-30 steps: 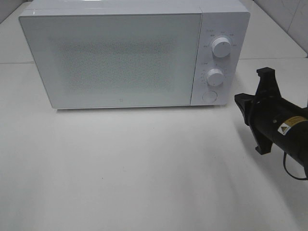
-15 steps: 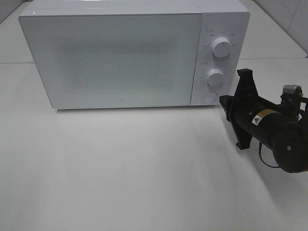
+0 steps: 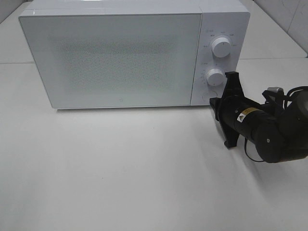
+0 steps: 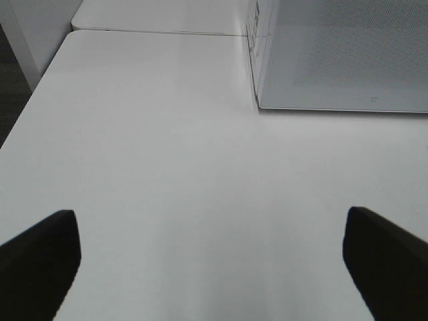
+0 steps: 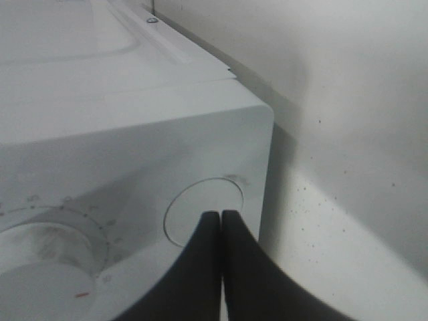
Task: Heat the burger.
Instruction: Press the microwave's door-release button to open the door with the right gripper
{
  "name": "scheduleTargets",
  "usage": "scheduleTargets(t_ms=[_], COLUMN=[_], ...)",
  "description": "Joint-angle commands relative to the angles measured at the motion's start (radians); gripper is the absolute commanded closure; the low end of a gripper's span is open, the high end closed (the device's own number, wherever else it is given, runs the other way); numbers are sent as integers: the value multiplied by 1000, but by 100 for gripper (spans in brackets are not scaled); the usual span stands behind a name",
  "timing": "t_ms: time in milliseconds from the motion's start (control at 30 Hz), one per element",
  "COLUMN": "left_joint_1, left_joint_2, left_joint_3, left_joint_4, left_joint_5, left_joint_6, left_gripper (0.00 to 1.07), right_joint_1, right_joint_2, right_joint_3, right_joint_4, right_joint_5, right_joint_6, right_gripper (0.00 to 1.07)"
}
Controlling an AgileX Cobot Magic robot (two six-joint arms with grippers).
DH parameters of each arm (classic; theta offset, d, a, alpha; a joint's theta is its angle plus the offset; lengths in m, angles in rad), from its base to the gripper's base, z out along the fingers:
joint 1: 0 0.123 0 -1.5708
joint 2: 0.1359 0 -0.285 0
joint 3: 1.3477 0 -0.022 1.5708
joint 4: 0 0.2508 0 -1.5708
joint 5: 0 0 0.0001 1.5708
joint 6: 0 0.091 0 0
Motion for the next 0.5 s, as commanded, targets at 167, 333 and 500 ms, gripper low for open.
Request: scheduleTargets(t_ms=[167, 333, 500], left_joint_1=[2, 2, 2], left_joint_2=[-17, -17, -17], left_joint_3=[-1, -1, -1], left_joint_4=[-1, -1, -1], left_joint_5=[3, 3, 3], left_joint_6=[0, 0, 0], left_gripper=[6, 6, 6], right_joint_1=[4, 2, 2], right_joint_2=[29, 37, 37], right_joint_3=[-46, -86, -103], right_joint_4=[-12, -20, -19], right_joint_5=[3, 30, 33], right_joint_6=[1, -7, -7], right_gripper=[107, 107, 107])
